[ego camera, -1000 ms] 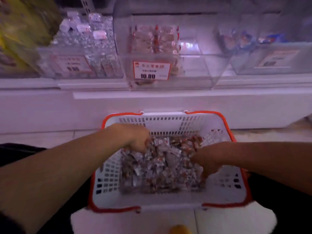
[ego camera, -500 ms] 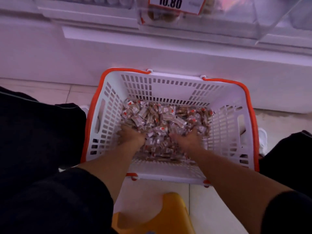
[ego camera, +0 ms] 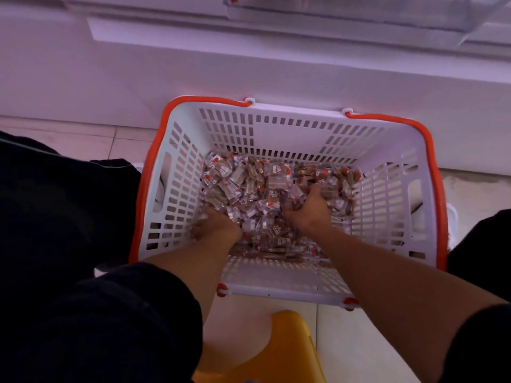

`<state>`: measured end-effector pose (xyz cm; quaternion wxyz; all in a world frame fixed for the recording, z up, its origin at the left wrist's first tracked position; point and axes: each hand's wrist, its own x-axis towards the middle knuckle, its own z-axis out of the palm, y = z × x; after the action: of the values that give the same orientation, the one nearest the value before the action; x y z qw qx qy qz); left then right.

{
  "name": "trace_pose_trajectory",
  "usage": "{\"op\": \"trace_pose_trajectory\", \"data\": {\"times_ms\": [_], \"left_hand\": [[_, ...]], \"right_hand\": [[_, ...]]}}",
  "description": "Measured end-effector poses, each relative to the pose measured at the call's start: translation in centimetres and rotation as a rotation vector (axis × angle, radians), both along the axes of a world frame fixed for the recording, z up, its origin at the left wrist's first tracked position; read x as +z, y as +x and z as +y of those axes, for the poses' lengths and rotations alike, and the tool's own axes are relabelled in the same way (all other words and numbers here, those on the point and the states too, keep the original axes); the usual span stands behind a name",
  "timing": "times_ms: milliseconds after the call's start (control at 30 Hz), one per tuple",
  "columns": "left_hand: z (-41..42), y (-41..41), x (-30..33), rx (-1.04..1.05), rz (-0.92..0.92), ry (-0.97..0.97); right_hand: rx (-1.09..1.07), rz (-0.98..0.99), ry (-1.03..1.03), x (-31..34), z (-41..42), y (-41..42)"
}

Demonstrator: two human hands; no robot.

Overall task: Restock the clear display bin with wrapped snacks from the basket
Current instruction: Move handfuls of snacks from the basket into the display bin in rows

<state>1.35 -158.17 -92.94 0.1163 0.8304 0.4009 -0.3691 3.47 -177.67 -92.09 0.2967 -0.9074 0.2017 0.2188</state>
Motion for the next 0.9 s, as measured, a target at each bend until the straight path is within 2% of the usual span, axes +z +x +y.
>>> {"op": "trace_pose_trajectory", "data": {"times_ms": [167, 267, 500, 600, 700, 733, 800, 867, 900], "left_hand": [[1.1, -0.2, 0.5, -0.136, 0.076, -0.066], [1.6, -0.2, 1.5, -0.331, 0.142, -0.061], [2.7, -0.7, 2.5, -0.551, 0.167, 0.011], [2.9, -1.1, 3.1, -0.725, 0.12, -0.004], [2.9, -1.4, 4.0, -0.869, 0.052, -0.008], [2.8, -1.3, 4.5, -0.827, 0.0, -0.015], [2.5, -0.9, 5.5, -0.616, -0.106, -0.095], [1.8, 0.1, 7.1, -0.439, -0.152, -0.29], [1.5, 0.6, 7.9, -0.385, -0.155, -0.403]], "right_hand": [[-0.107, 0.064, 0.185, 0.4, -0.5, 0.2], [-0.114, 0.163, 0.249, 1.6, -1.5, 0.3], [-0.07, 0.476, 0.473, 5.4, -2.6, -1.0], [-0.069, 0.498, 0.51, 5.9, -2.5, -1.7], [0.022, 0.486, 0.44, 6.2, -2.6, -2.1], [0.082, 0.494, 0.414, 6.4, -2.7, -2.1], [0.29, 0.526, 0.31, 7.2, -2.9, -2.1], [0.59, 0.47, 0.045, 7.9, -3.0, -1.8], [0.735, 0.381, -0.118, 8.4, -3.0, -1.7]]}}
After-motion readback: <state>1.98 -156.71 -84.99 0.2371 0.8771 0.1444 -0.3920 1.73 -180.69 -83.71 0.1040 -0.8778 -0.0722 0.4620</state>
